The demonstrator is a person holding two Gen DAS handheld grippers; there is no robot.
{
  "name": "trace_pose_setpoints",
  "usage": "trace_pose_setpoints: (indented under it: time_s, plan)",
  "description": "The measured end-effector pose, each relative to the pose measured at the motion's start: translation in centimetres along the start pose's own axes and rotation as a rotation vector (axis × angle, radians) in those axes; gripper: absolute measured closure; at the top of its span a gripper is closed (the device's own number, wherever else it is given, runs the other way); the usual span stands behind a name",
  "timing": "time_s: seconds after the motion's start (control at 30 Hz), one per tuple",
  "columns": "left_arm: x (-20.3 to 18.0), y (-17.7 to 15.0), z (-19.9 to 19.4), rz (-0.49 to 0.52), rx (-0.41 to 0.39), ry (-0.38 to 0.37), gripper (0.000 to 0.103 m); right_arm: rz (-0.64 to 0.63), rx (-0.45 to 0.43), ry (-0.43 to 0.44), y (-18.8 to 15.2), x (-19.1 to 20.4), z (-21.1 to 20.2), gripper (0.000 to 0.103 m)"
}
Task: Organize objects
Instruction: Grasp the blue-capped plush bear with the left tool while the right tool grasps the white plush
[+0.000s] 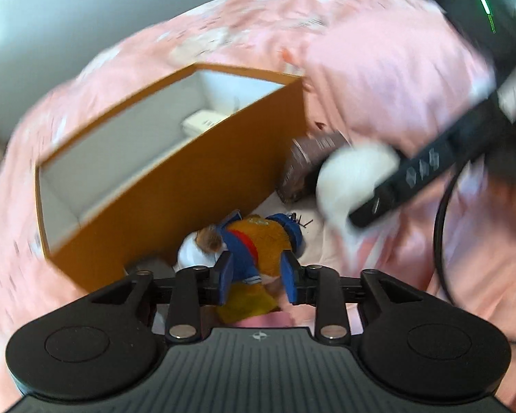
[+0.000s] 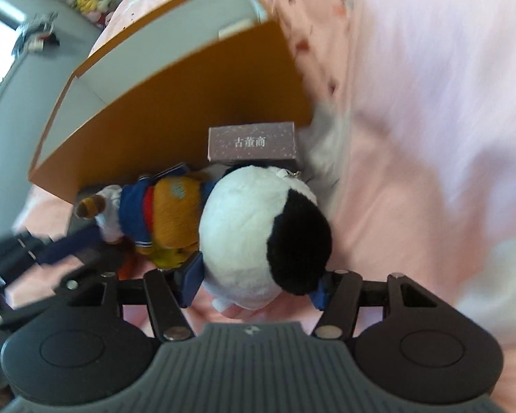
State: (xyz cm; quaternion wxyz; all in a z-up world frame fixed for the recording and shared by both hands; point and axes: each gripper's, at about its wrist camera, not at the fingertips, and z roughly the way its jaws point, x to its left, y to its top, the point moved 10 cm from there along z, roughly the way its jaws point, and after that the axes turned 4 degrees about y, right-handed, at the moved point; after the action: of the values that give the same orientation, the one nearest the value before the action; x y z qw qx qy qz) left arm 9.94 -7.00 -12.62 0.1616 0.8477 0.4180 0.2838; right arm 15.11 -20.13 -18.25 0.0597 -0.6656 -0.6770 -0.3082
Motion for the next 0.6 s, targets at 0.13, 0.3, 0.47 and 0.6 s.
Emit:
trace_pose_setpoints:
  time_s: [0.13, 0.3, 0.47, 0.6]
  plan:
    - [-2.2, 0.5, 0.9, 0.285, 0.013, 0.039, 0.055, -0.209, -0.040, -0.194, 1.3, -0.8, -2.5, 0.040]
    - [-4.0, -0.3, 3.5, 0.624, 0.077, 0.126, 0.051, -0.278, -0.016, -0.225, 1.6, -1.4, -2.6, 0.038]
    - [-4.9, -1.7, 6.1, 0.827, 0.127, 0.143, 0.048, -0.268, -0.034, -0.190, 2.0, -1.5, -1.6, 0.036]
    - [-4.9, -2.1, 7.6, 0.877, 0.142, 0.143, 0.037, -0.240, -0.087, -0.109, 3.3, -1.6, -1.1, 0.036]
